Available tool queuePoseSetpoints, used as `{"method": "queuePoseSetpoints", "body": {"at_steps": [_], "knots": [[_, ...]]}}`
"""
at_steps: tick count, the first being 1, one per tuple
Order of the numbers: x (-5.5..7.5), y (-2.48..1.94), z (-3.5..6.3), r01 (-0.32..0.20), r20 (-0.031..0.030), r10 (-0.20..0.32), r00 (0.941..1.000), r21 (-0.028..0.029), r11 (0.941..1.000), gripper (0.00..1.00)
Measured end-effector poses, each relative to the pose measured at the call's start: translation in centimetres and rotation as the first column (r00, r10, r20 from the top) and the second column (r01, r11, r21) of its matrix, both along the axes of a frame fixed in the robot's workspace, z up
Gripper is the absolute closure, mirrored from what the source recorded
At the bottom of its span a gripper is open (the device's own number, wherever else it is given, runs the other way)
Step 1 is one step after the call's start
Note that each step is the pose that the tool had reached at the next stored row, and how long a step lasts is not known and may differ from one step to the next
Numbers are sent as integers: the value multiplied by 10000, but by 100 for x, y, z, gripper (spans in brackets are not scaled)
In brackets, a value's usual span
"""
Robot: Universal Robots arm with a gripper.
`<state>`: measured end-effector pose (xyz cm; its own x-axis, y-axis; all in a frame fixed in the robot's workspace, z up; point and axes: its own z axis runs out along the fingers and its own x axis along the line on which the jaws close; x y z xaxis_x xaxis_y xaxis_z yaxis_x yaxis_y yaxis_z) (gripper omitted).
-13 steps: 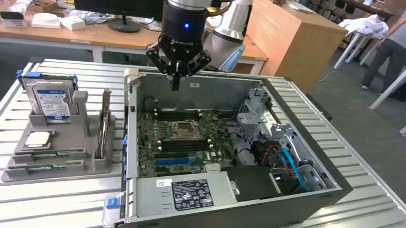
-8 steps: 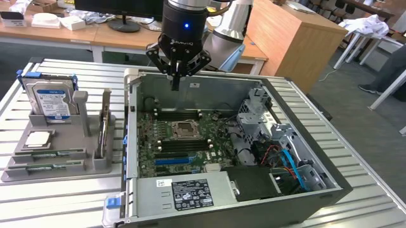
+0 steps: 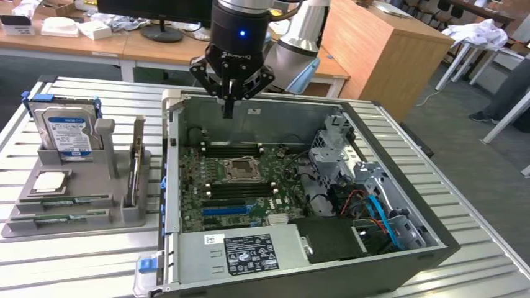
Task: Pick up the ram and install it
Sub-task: 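Reach for the ram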
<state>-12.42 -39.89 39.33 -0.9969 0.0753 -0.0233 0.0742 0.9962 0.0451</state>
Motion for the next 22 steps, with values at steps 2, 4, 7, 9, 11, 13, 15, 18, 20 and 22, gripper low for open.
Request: {"method": "queuePoseSetpoints", "body": {"at_steps": [2, 4, 7, 9, 11, 13, 15, 18, 20, 22], "knots": [[-20, 0, 0, 0, 0, 0, 10000, -1, 10000, 90], [-40, 0, 0, 0, -1, 0, 10000, 0, 10000, 90], [-81, 0, 0, 0, 0, 0, 10000, 0, 10000, 90], [-107, 0, 0, -1, 0, 1, 10000, 0, 10000, 90], [-138, 0, 0, 0, 0, 0, 10000, 0, 10000, 90], [-171, 0, 0, 0, 0, 0, 10000, 0, 10000, 90], [-202, 0, -1, 0, 0, 0, 10000, 1, 10000, 90], [-250, 0, -1, 0, 0, 0, 10000, 0, 10000, 90], [-285, 0, -1, -1, 0, 1, 10000, 0, 10000, 90], [-321, 0, -1, -1, -1, 1, 10000, 0, 10000, 90]]}}
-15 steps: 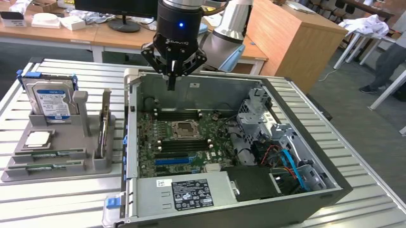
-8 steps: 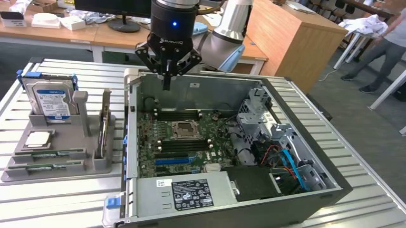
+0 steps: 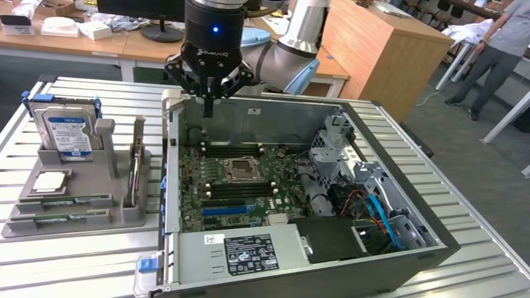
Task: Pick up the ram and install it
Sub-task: 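Reach for the ram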
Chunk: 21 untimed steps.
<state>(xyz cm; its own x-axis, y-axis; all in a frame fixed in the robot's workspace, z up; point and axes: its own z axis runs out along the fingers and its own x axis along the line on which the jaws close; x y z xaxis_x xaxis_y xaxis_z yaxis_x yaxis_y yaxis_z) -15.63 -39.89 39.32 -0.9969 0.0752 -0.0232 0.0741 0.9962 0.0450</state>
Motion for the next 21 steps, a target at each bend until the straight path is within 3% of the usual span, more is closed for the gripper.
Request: {"method": "queuePoseSetpoints", "body": {"at_steps": [21], "knots": [[-369, 0, -7, 1, -1, -1, 10000, 0, 10000, 90]]}}
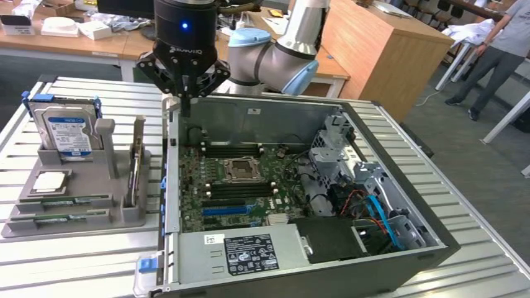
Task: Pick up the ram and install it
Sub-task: 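Reach for the ram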
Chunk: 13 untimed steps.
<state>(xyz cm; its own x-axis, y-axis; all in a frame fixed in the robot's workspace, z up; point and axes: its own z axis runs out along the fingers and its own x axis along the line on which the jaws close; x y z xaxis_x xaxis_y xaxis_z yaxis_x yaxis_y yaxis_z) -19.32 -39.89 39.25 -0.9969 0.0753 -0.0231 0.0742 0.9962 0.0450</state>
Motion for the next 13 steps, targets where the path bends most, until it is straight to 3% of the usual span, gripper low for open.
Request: {"method": "queuePoseSetpoints", "body": {"at_steps": [13], "knots": [[-262, 0, -7, 0, -3, 0, 10000, 1, 10000, 90]]}}
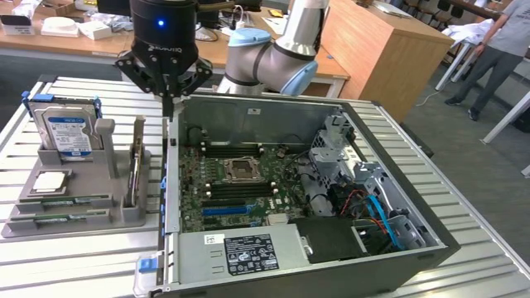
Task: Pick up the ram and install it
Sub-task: 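Reach for the ram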
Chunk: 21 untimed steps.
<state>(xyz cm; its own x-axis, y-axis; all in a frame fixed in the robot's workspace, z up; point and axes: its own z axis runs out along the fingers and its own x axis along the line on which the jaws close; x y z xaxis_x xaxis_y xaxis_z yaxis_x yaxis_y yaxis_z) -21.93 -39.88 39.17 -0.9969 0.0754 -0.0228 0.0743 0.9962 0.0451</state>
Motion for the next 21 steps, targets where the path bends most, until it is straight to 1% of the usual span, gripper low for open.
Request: {"method": "queuePoseSetpoints", "body": {"at_steps": [21], "knots": [[-481, 0, -15, -1, -13, 1, 10000, 0, 10000, 90]]}}
